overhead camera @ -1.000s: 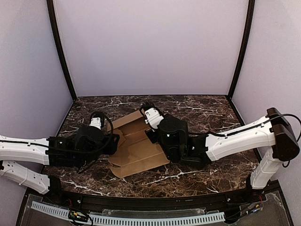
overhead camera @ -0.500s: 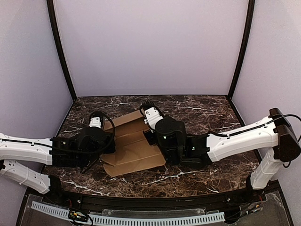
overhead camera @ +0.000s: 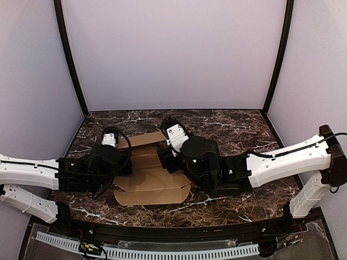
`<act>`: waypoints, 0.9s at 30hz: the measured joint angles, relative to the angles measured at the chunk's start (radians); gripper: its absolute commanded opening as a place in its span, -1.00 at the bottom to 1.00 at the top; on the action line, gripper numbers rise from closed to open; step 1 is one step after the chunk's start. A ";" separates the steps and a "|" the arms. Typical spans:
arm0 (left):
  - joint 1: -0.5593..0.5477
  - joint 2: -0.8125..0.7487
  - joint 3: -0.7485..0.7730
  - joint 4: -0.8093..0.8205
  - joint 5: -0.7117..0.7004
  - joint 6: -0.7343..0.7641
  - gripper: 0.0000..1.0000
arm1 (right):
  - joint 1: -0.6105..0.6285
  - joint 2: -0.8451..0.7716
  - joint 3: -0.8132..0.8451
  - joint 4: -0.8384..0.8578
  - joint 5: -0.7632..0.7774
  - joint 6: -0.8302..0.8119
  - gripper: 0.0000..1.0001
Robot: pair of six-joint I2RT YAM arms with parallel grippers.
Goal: Fold the paper box
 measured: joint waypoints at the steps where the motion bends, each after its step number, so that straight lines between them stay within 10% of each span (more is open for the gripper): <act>1: 0.000 -0.002 0.000 0.003 0.001 0.011 -0.99 | 0.000 -0.017 -0.005 -0.011 -0.032 0.010 0.59; 6: 0.019 -0.017 -0.038 0.073 0.053 0.103 -0.99 | 0.002 -0.151 -0.084 -0.055 -0.229 0.027 0.97; 27: 0.139 0.238 -0.091 0.385 0.475 0.523 -0.99 | -0.011 -0.462 -0.231 -0.351 -0.607 -0.058 0.95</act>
